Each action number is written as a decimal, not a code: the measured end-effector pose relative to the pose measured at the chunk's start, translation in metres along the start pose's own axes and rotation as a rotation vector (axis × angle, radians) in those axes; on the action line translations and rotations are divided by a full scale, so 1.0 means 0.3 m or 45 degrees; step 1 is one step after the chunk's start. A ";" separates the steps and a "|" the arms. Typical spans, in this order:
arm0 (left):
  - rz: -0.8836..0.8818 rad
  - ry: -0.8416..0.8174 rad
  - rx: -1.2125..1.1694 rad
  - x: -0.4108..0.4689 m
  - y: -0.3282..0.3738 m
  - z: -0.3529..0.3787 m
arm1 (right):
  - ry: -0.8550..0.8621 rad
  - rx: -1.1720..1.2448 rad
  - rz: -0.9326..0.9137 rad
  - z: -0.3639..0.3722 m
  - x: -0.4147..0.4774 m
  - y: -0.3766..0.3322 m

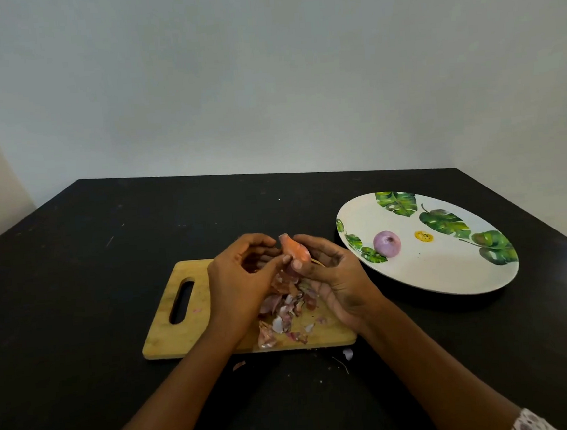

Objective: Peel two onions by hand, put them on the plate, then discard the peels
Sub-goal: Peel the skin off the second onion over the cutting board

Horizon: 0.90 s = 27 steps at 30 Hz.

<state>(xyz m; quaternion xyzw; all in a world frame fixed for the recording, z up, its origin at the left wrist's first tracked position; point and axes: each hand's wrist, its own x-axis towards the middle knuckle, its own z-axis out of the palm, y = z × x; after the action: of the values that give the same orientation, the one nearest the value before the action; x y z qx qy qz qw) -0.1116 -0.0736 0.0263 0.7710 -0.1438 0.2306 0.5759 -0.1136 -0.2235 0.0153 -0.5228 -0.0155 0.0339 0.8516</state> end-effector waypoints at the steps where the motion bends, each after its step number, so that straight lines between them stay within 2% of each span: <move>1: -0.008 0.001 -0.015 0.002 0.000 -0.002 | -0.012 -0.004 -0.006 0.001 0.000 0.001; 8: -0.111 -0.060 -0.151 0.007 0.011 -0.003 | 0.030 -0.224 -0.099 -0.005 0.008 0.016; 15: -0.072 -0.014 -0.095 0.006 0.008 0.000 | 0.085 -0.358 -0.155 0.001 0.002 0.015; 27: -0.129 -0.149 -0.099 0.025 -0.006 -0.020 | 0.080 -0.508 -0.203 -0.005 -0.004 0.014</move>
<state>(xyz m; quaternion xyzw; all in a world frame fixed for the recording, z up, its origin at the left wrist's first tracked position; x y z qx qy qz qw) -0.1053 -0.0670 0.0301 0.7666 -0.1468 0.1500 0.6069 -0.1147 -0.2230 0.0109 -0.6789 -0.0368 -0.0535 0.7314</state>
